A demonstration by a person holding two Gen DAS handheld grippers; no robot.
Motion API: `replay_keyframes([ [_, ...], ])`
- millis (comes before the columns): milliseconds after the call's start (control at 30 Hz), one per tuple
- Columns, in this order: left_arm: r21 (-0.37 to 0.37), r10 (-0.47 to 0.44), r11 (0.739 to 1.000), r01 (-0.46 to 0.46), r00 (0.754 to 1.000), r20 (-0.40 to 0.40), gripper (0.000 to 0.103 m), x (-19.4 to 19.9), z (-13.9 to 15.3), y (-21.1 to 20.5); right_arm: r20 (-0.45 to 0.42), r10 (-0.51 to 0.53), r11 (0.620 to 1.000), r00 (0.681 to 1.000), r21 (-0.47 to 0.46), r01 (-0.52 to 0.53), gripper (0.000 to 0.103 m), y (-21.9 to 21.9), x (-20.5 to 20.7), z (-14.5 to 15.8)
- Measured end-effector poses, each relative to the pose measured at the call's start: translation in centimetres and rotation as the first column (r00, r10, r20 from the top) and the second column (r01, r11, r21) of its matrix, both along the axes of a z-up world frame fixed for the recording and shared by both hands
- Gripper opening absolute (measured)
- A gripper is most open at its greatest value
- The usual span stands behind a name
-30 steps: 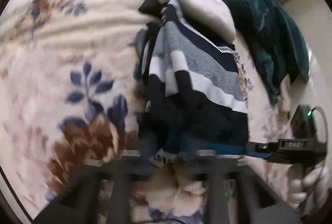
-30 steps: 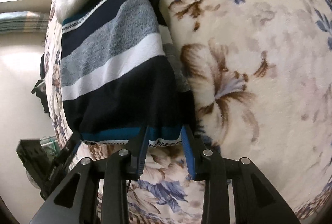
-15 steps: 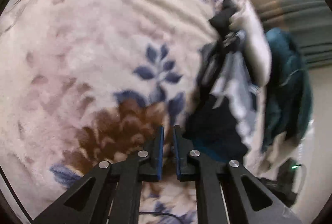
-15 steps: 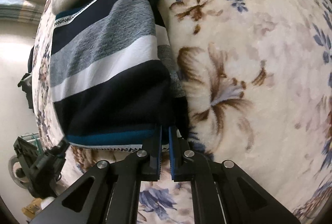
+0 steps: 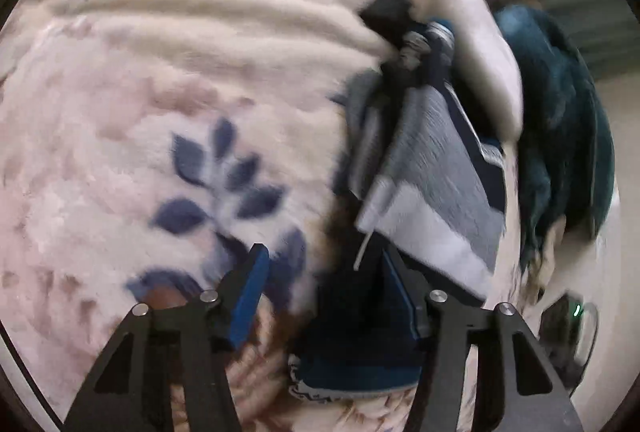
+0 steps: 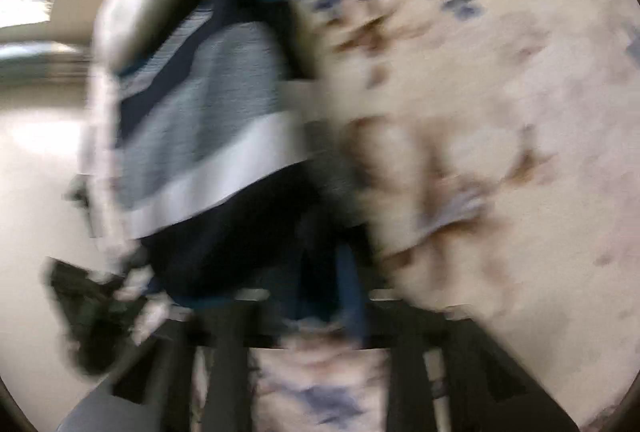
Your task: Fold small clothes
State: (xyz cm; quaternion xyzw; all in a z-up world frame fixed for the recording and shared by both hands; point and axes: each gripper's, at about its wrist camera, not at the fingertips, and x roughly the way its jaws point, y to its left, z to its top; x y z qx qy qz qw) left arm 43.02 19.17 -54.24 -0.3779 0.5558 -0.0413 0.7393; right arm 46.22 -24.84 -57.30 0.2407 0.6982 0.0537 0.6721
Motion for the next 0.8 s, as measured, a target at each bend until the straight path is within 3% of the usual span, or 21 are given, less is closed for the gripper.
replay_keyframes([
  [100, -0.039, 0.020, 0.999, -0.018, 0.999, 0.030, 0.057, -1.5, 1.9, 0.8, -0.007, -0.004, 0.998, 1.000, 0.070, 0.005, 0.014, -0.2, 0.4, 0.0],
  [133, -0.040, 0.012, 0.999, -0.010, 0.999, 0.049, 0.069, -2.6, 3.0, 0.6, 0.002, 0.001, 0.997, 1.000, 0.081, -0.002, 0.016, -0.3, 0.5, 0.4],
  [200, -0.056, 0.019, 0.998, -0.015, 0.997, 0.071, 0.080, -4.6, 4.1, 0.0, 0.027, 0.010, 0.996, 1.000, 0.092, -0.012, 0.039, -0.7, 0.7, 1.4],
  [233, -0.090, 0.030, 0.996, -0.023, 0.997, 0.067, 0.080, -5.6, 4.1, -0.5, 0.040, 0.004, 0.995, 0.999, 0.104, -0.008, 0.064, -1.1, 0.7, 1.9],
  [267, -0.137, 0.055, 0.989, -0.050, 0.998, 0.037, 0.080, -6.6, 3.8, -1.0, 0.055, -0.004, 0.992, 0.999, 0.127, -0.003, 0.078, -1.6, 0.7, 2.3],
  [333, -0.266, 0.128, 0.955, -0.129, 0.992, -0.022, 0.080, -8.5, 2.1, -2.5, 0.070, -0.006, 0.986, 0.997, 0.168, -0.006, 0.082, -2.3, 1.1, 2.8],
  [533, -0.373, 0.200, 0.899, -0.229, 0.973, -0.116, 0.080, -7.9, -3.5, -6.6, 0.073, 0.077, 0.980, 0.994, 0.175, -0.089, 0.089, -2.9, 5.3, 2.3],
  [633, -0.373, 0.204, 0.900, -0.225, 0.974, -0.096, 0.080, -6.1, -4.9, -8.0, 0.092, 0.137, 0.970, 0.986, 0.188, -0.152, 0.089, -2.2, 9.2, 1.0],
  [700, -0.330, 0.225, 0.913, -0.241, 0.971, -0.087, 0.080, -5.1, -5.4, -8.3, 0.100, 0.171, 0.949, 0.980, 0.250, -0.191, 0.089, -1.3, 11.9, -0.5],
  [767, -0.324, 0.280, 0.903, -0.281, 0.959, -0.050, 0.080, -4.5, -5.2, -8.0, 0.073, 0.186, 0.925, 0.980, 0.323, -0.200, 0.089, -0.2, 14.3, -2.7],
  [800, -0.318, 0.303, 0.900, -0.297, 0.953, -0.032, 0.074, -4.5, -4.9, -7.9, 0.058, 0.191, 0.917, 0.980, 0.344, -0.200, 0.089, 0.4, 15.3, -3.9],
])
